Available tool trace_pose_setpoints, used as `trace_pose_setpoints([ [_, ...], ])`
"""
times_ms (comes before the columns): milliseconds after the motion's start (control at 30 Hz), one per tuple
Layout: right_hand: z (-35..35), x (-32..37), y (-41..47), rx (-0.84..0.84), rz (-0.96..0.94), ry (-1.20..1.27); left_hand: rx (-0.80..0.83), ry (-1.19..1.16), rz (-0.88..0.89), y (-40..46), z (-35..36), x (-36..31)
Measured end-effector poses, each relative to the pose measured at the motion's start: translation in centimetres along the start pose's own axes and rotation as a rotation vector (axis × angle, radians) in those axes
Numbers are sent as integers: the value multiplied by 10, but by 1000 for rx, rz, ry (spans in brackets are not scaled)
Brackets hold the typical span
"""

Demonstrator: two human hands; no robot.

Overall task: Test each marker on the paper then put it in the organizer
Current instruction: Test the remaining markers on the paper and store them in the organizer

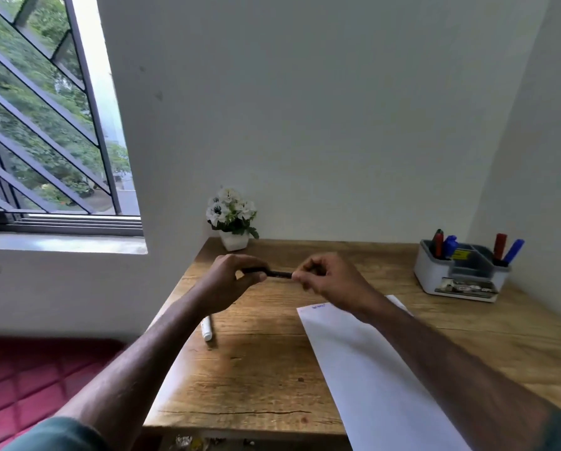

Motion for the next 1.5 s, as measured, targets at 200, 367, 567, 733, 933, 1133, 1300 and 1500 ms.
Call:
trace_pose_setpoints([
  [200,-30,-16,-11,103,16,587,65,-374,27,27,46,-38],
  [367,-39,-28,-19,28,67,574,140,-588,78,42,68,-78],
  [567,-56,-35,-21,63,84,648,304,-925,53,46,78,-93],
  [733,-63,-44,-24,109,89,699,436,-1065,13,43,83,-88],
  [933,-80,-57,-22,127,97,780,301,-905,-130,40,87,-56],
  [1133,-65,-74,-26,-162,148,530,286,-159,-117,64,82,-21],
  [1300,-41,-88,-36,-195,163,270,433,-37,-234,61,99,4],
  [1500,-47,-85,-32,-121,129,91,473,-93,-259,57,107,14],
])
Point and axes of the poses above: each hand's wrist, its own y-axis towards the middle knuckle, its own z-axis out of the palm, x = y × z, the point moved 7 cm from there along y, towards the middle knuckle, and after that the axes turned 13 degrees about z, right-handed, at the moved point
